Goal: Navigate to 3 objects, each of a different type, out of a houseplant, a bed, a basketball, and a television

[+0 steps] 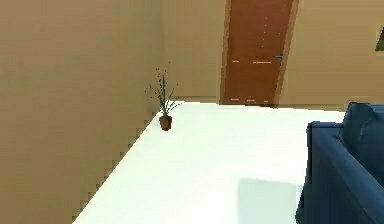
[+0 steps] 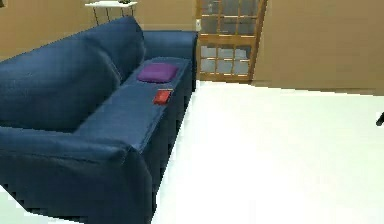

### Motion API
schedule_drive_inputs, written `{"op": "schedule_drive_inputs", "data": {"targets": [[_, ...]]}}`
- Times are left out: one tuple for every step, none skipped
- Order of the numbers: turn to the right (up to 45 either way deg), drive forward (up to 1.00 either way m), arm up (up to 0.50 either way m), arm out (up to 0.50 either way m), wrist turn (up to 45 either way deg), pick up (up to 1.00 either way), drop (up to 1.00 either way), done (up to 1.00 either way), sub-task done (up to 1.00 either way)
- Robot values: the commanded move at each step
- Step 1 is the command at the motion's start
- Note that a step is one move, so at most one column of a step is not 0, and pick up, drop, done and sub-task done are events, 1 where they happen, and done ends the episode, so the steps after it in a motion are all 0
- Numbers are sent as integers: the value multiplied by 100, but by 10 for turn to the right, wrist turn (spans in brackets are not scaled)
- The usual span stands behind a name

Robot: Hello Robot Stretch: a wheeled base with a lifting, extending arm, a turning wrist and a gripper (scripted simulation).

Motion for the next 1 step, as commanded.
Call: {"op": "schedule_drive_inputs", "data": {"targets": [[0, 100, 0, 0, 0, 0, 0, 0, 0]]}}
